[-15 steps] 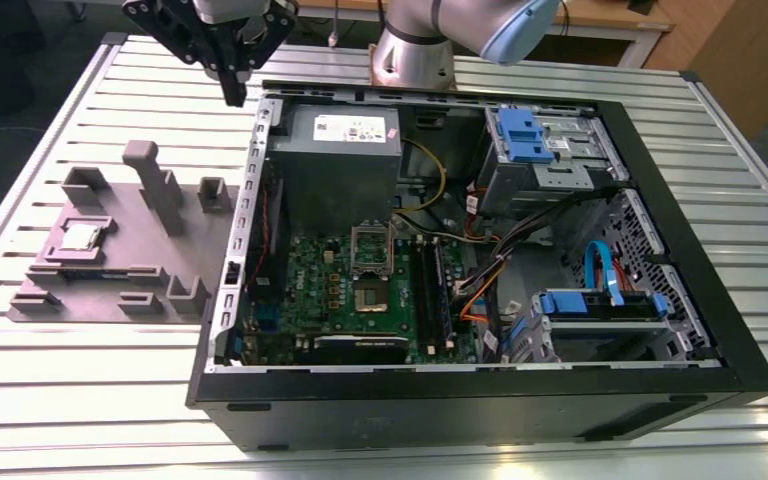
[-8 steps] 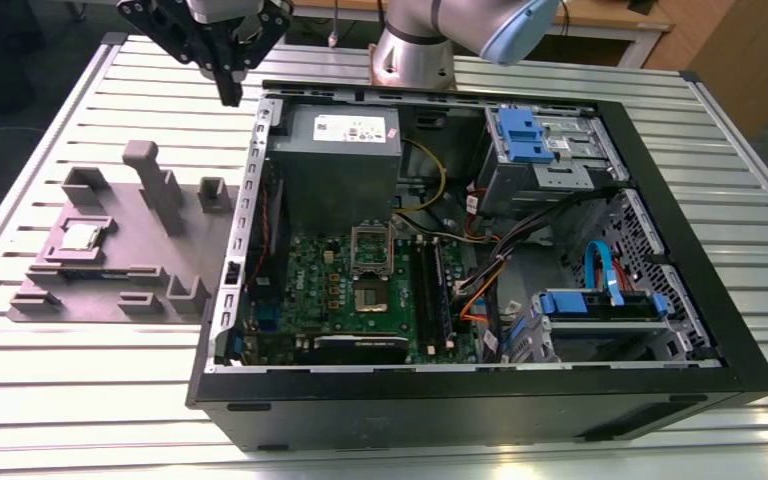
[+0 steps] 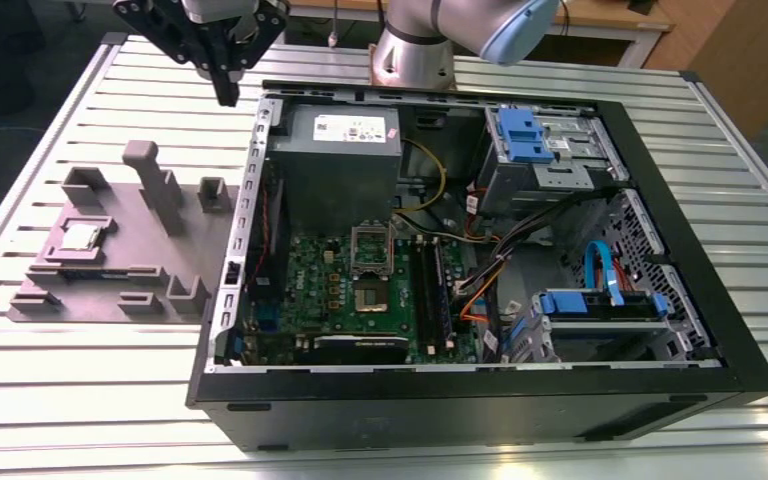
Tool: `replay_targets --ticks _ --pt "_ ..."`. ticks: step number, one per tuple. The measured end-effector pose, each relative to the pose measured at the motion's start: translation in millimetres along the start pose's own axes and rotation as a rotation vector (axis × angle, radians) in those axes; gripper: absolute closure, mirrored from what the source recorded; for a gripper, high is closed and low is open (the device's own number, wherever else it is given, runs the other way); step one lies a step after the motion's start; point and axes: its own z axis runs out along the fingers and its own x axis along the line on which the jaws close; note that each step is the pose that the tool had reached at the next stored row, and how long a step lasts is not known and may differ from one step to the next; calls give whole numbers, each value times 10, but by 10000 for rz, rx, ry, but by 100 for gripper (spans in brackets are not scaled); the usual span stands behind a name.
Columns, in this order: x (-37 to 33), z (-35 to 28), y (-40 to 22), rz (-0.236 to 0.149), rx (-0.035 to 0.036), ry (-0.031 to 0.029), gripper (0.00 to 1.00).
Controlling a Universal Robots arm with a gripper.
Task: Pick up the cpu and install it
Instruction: 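Reach for the cpu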
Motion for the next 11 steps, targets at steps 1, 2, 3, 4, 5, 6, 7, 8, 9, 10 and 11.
replay_targets --ticks 1,2,3,4,5,6,7,8,9,10,11 --pt "3 0 0 0 0 0 90" --pt "6 0 0 1 1 0 90" --pt "8 0 -1 0 0 0 90" --pt "10 0 -1 0 1 0 90" --pt "12 0 -1 0 0 0 90" --pt "14 0 -1 0 0 0 90" --pt "16 0 -1 0 0 0 90" --pt "19 0 -1 1 0 0 90" --pt "20 0 -2 0 0 0 90" --pt "23 0 -2 0 0 0 90" --pt "26 0 -2 1 0 0 90"
